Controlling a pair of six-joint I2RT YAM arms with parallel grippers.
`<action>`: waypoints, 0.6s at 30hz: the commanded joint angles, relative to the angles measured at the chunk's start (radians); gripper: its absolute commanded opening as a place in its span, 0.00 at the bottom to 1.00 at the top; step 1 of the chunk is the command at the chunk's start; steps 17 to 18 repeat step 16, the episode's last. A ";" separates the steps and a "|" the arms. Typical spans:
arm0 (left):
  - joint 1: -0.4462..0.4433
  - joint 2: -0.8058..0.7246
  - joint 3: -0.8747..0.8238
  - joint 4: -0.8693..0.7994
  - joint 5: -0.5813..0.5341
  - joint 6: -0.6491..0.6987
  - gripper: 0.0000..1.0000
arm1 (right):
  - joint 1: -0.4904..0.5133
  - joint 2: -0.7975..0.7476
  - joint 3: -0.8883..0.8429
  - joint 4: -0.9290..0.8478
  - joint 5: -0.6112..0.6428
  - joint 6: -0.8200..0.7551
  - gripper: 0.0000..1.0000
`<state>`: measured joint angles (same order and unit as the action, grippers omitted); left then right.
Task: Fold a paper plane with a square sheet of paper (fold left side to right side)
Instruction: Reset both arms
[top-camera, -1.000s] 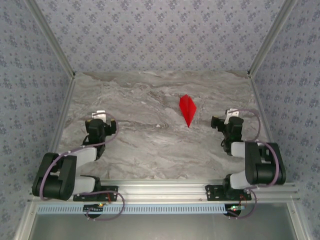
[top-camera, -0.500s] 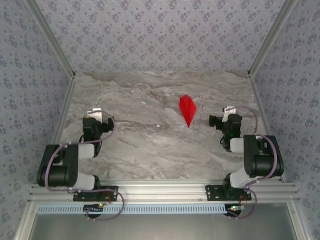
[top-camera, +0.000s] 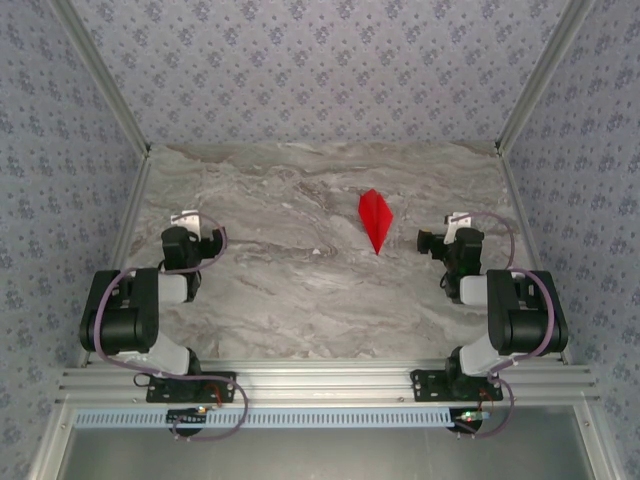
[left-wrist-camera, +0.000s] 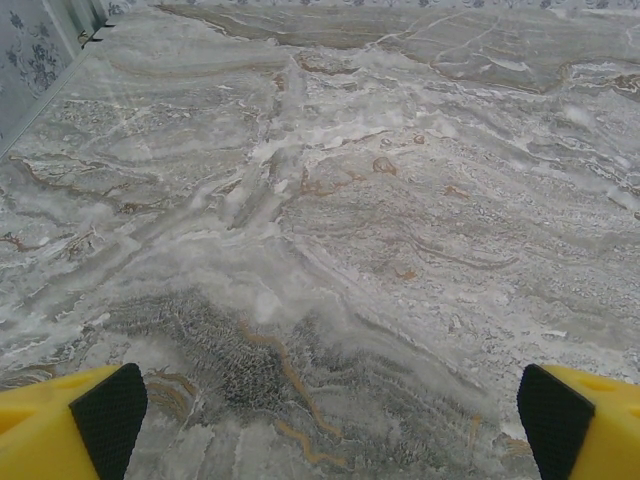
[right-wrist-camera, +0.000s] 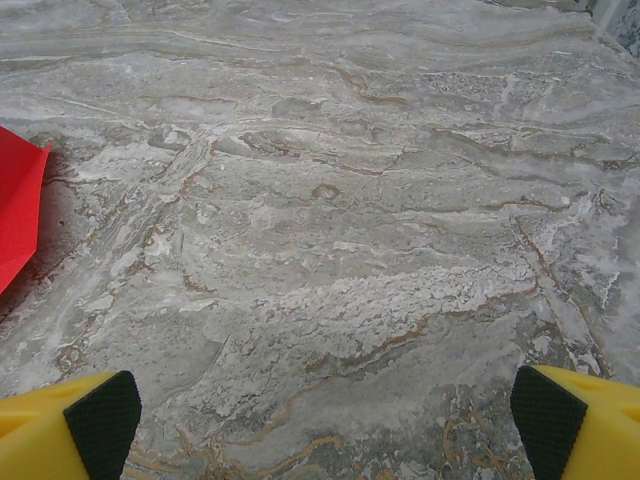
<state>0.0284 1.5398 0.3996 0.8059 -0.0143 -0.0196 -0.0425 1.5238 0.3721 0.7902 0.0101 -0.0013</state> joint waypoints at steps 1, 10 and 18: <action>0.008 -0.006 0.013 0.006 0.017 -0.009 0.98 | 0.005 -0.002 0.017 0.012 -0.003 -0.019 1.00; 0.008 -0.007 0.013 0.006 0.017 -0.009 0.98 | 0.007 -0.001 0.018 0.011 0.001 -0.021 1.00; 0.008 -0.006 0.013 0.006 0.017 -0.009 0.98 | 0.007 -0.002 0.016 0.012 0.002 -0.020 1.00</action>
